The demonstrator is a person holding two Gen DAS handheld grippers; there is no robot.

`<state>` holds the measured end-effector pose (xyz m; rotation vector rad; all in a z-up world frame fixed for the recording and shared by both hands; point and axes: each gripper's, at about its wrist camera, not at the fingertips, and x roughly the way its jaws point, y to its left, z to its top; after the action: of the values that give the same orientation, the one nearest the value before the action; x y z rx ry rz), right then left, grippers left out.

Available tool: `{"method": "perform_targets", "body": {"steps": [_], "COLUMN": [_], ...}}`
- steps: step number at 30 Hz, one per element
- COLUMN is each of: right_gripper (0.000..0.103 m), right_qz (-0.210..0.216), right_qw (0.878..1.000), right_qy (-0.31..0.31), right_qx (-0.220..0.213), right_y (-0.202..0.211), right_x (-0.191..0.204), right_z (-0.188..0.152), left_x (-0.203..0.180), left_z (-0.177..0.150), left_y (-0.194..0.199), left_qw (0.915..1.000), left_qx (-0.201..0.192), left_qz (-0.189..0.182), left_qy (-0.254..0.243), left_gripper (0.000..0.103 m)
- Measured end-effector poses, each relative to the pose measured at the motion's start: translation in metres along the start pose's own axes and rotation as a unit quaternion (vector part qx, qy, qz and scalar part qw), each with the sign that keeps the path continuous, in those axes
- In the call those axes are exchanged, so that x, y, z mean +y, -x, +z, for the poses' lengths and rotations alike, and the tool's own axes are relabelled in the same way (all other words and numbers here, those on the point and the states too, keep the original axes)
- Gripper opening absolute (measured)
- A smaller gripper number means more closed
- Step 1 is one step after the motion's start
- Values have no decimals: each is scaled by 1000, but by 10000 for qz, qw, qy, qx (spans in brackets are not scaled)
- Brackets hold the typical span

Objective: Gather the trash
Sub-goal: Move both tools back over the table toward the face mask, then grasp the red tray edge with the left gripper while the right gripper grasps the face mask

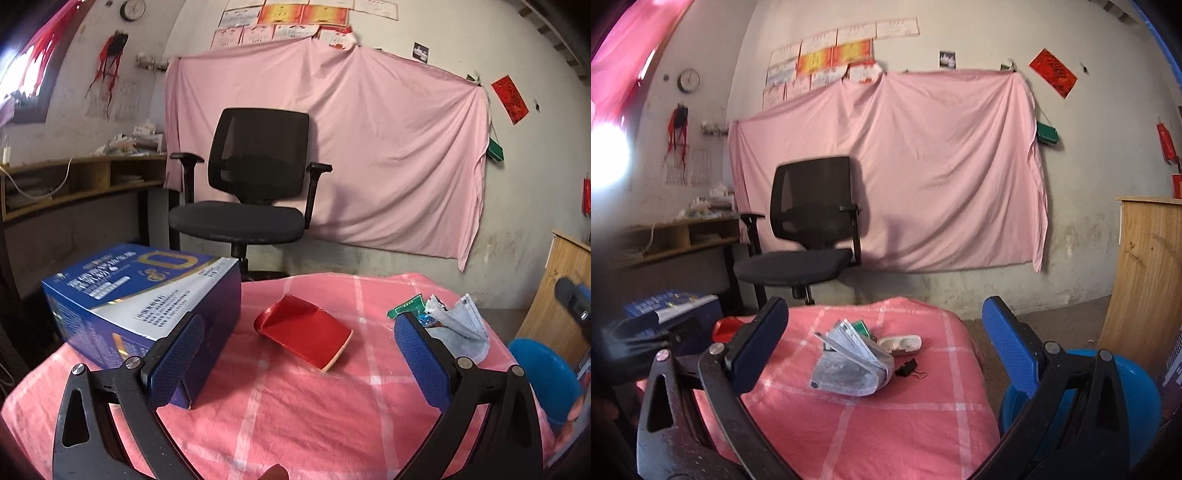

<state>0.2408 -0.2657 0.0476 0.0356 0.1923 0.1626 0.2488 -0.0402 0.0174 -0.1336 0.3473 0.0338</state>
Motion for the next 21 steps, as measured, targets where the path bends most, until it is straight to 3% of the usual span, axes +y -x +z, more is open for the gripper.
{"method": "perform_targets", "body": {"steps": [6,8,12,21], "right_gripper": [102,90,84,76], "right_qz": [105,151,333,465], "right_qw": [9957,9924,9842,9718], "right_qy": [-181,-185,-68,53], "right_qx": [899,1205,1737,2313], "right_y": [-39,-50,-71,-95], "right_x": [-10,-11,-6,-2], "right_z": [-10,-15,-26,-36], "left_x": [-3,-7,-15,-10], "left_z": [-2,-3,-9,-24], "left_y": [-31,-40,-61,-99], "left_qw": [9978,9959,9905,9777], "left_qx": [614,861,1297,2070], "left_qz": [-178,-175,-173,109], "left_qy": [-153,-236,-413,-349], "left_gripper": [101,100,96,53]}}
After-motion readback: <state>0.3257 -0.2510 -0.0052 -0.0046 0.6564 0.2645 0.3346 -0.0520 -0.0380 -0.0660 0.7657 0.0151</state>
